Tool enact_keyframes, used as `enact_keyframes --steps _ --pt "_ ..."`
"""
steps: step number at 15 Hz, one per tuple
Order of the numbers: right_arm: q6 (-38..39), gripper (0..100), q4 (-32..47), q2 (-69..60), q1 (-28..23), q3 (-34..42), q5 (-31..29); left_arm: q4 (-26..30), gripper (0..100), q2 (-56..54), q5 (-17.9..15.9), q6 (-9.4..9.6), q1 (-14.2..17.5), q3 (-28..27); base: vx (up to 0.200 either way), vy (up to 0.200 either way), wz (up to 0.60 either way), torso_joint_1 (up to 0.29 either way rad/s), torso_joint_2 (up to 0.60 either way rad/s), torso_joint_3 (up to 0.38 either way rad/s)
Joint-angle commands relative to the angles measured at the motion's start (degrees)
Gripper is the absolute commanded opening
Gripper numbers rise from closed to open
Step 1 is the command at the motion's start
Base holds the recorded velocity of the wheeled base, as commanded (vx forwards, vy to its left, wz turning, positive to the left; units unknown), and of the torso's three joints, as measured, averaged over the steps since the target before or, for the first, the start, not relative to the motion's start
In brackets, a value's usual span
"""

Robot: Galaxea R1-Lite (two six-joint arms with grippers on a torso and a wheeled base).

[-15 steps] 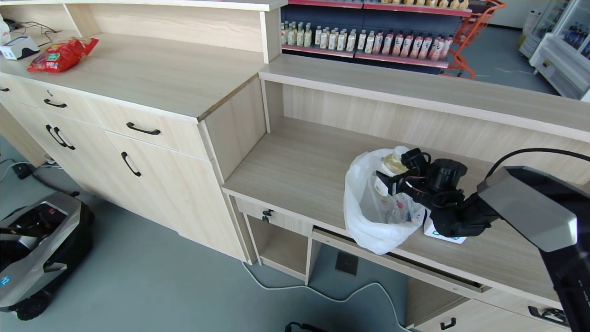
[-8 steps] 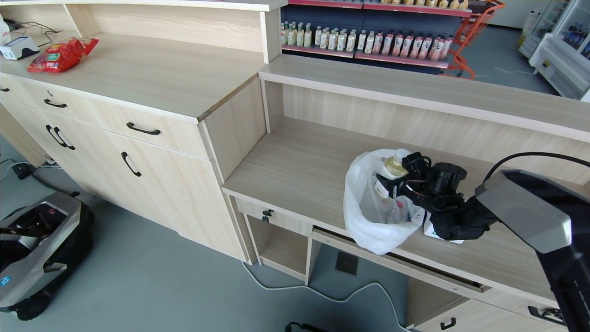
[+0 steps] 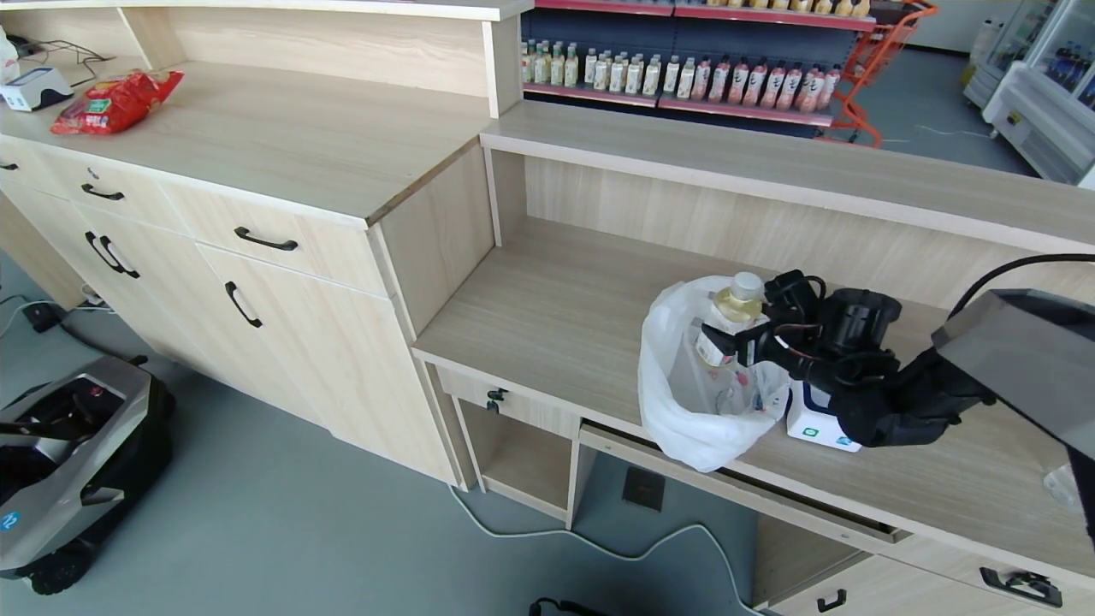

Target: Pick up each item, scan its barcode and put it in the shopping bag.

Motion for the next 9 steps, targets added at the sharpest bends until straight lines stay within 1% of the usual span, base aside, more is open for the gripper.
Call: enact_keyframes --steps 1,2,3,4,5,6,7,8,9 --pt "-0.4 100 4.4 -24.4 -1.5 22.0 0.1 0.0 100 0.0 0.1 -0.01 0.0 0.0 0.0 0.0 0.0 0.0 0.0 0.0" --pt "-0.5 100 5.0 -28.7 -2.3 25.1 0.0 0.0 100 0.0 0.0 -0.01 0.0 0.0 0.0 0.0 0.0 0.0 0.0 0.0" --pt "0.3 100 8.6 -36.9 -5.3 26.0 -0.9 0.0 100 0.0 0.0 -0.01 0.0 0.0 0.0 0.0 0.0 0.0 0.0 0.0" --pt "0.4 100 11.2 -39.5 -6.6 25.9 -1.5 0.0 100 0.0 0.0 -0.01 0.0 0.0 0.0 0.0 0.0 0.0 0.0 0.0" --pt "-0.8 100 20.0 -46.4 -11.3 25.4 -2.3 0.0 100 0.0 0.0 -0.01 0.0 0.0 0.0 0.0 0.0 0.0 0.0 0.0" --pt "-3.1 100 25.2 -49.5 -14.9 25.5 -2.9 0.0 100 0.0 0.0 -0.01 0.0 0.0 0.0 0.0 0.0 0.0 0.0 0.0" --pt "-6.5 100 28.8 -51.2 -18.5 25.3 -4.9 0.0 100 0.0 0.0 -0.01 0.0 0.0 0.0 0.0 0.0 0.0 0.0 0.0" --pt "-7.7 100 30.4 -51.8 -21.3 24.7 -7.5 0.0 100 0.0 0.1 -0.01 0.0 0.0 0.0 0.0 -0.6 0.002 0.0 0.007" --pt "-7.7 100 31.0 -52.5 -23.4 25.0 -12.0 0.0 100 0.0 0.0 -0.01 0.0 0.0 0.0 0.0 -0.6 0.002 -0.01 0.002"
